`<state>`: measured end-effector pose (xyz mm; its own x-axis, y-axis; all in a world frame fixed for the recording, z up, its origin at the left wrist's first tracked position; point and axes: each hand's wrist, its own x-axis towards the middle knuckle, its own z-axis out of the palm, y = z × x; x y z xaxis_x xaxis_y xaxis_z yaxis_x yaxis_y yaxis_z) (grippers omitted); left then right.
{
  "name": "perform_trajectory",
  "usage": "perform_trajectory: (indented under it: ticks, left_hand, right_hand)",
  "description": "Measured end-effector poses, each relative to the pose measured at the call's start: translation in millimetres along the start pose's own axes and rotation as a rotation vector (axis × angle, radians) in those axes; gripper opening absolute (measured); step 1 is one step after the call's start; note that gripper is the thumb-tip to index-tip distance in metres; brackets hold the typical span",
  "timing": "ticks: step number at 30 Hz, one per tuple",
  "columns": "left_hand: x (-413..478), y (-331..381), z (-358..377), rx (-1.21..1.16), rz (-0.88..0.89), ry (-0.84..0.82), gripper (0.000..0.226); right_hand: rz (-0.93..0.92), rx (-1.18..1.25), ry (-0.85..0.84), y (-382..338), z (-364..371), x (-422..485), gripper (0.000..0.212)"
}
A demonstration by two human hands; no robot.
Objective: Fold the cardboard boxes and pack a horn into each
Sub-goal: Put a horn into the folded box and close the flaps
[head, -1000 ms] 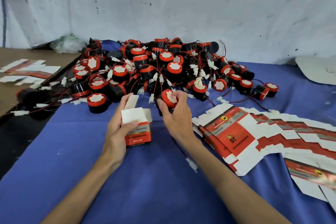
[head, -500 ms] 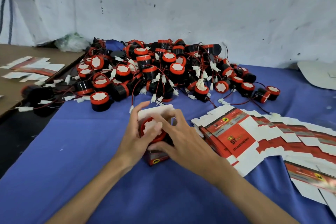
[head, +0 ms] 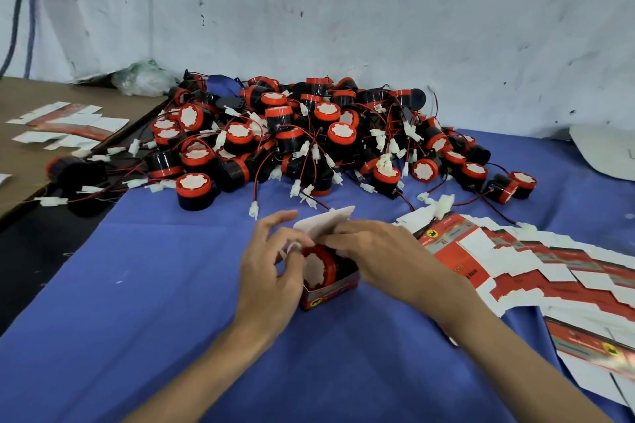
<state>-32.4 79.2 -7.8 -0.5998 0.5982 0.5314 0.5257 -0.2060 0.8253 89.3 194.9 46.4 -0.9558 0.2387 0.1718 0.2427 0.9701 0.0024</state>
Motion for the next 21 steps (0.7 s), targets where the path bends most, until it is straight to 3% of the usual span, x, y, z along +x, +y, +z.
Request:
perform_trajectory:
  ticks: [8, 14, 21]
  left_hand:
    - [-4.7, -0.6, 5.0, 0.009, -0.144, -0.204, 0.041]
    - [-5.5, 0.8, 10.0, -0.003, -0.148, -0.162, 0.039]
    - [-2.3, 1.0, 13.5, -0.101, -0.306, -0.185, 0.056]
  right_hand:
    - [0.072, 0.016, -0.050, 17.2, 0.2, -3.6, 0.052]
    - [0.067, -0.077, -0.083, 1.4, 7.9, -0.8, 0.044]
    - [0.202, -0.180, 0.062, -10.1, -14.2, -17.5, 0.032]
